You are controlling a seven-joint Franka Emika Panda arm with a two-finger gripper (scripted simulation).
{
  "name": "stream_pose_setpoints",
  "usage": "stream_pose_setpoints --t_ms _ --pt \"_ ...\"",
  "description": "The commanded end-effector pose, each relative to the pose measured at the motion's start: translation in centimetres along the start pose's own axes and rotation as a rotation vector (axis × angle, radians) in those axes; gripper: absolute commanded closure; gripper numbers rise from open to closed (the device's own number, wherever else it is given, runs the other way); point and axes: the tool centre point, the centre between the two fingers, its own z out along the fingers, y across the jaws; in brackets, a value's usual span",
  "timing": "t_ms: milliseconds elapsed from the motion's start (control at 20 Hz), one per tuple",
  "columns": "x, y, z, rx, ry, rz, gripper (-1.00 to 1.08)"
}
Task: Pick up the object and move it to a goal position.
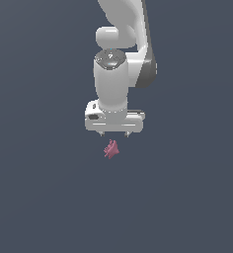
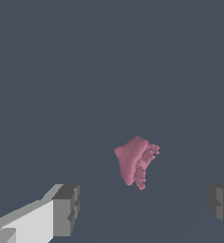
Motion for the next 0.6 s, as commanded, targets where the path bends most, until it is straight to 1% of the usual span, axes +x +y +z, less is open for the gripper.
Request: stream_pose_setpoints --t_ms 0,550 --pt "0.0 0.0 0.0 0.000 0.000 0.000 -0.92" --pt "0.8 -1.4 -1.2 0.000 0.025 -0.068 -0.92"
